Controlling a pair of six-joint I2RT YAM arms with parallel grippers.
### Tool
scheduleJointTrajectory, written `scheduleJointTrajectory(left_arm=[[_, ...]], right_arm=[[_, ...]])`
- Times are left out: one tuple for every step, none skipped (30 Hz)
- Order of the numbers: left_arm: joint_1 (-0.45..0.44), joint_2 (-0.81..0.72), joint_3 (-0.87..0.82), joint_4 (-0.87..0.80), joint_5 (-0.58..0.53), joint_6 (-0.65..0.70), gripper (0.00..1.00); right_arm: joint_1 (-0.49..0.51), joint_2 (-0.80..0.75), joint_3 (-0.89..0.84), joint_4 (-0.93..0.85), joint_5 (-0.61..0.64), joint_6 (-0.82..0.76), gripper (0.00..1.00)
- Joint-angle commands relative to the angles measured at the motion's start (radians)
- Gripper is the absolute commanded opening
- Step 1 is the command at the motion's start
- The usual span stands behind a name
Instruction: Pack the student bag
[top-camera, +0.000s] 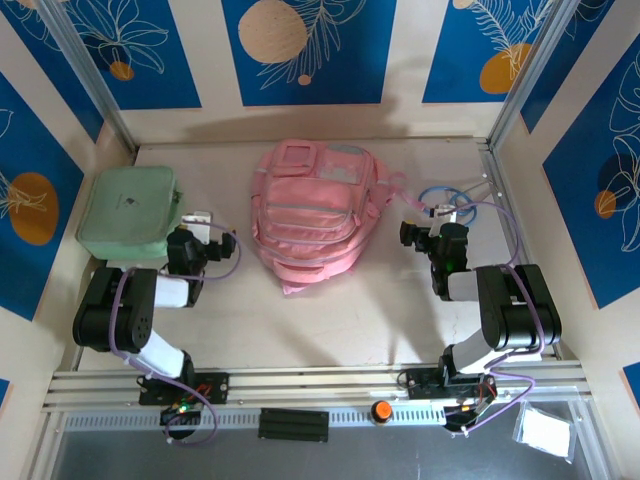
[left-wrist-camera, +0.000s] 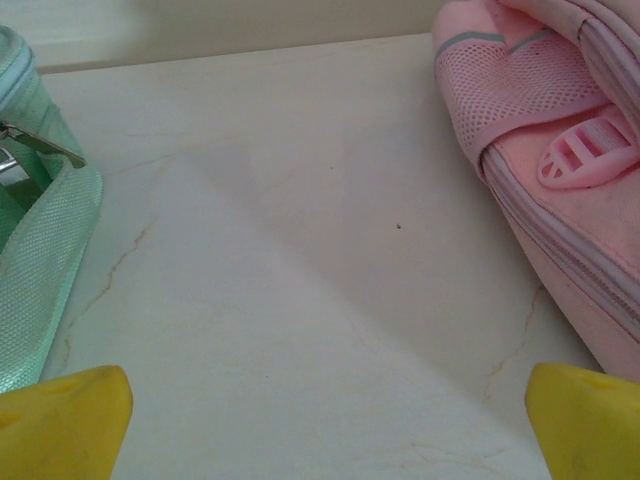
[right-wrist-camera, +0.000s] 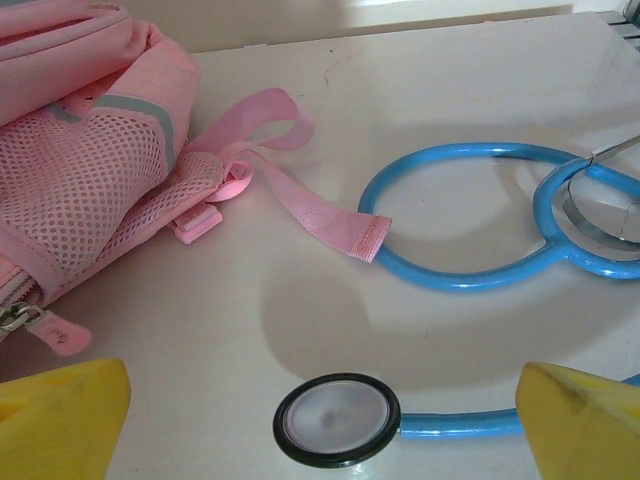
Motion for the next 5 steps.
scheduleJointTrajectory(left_arm=[[0.009, 0.013, 0.026, -0.01, 0.024, 0.011, 1.0], [0.009, 0.01, 0.023, -0.008, 0.024, 0.011, 1.0], [0.008, 0.01, 0.02, 0.0, 0.026, 0.011, 1.0], [0.009, 0.007, 0.016, 0.005, 0.026, 0.01, 1.0], [0.009, 0.009, 0.016, 0.005, 0.026, 0.011, 1.0]], right_arm=[[-0.001, 0.001, 0.02, 0.005, -0.015, 0.007, 0.99], [-0.002, 0.001, 0.019, 0.005, -0.015, 0.006, 0.99], [-0.001, 0.001, 0.02, 0.005, -0.015, 0.006, 0.99], [-0.001, 0.0, 0.018, 0.007, -0.014, 0.006, 0.99], [-0.001, 0.0, 0.017, 0.009, -0.014, 0.004, 0.99]])
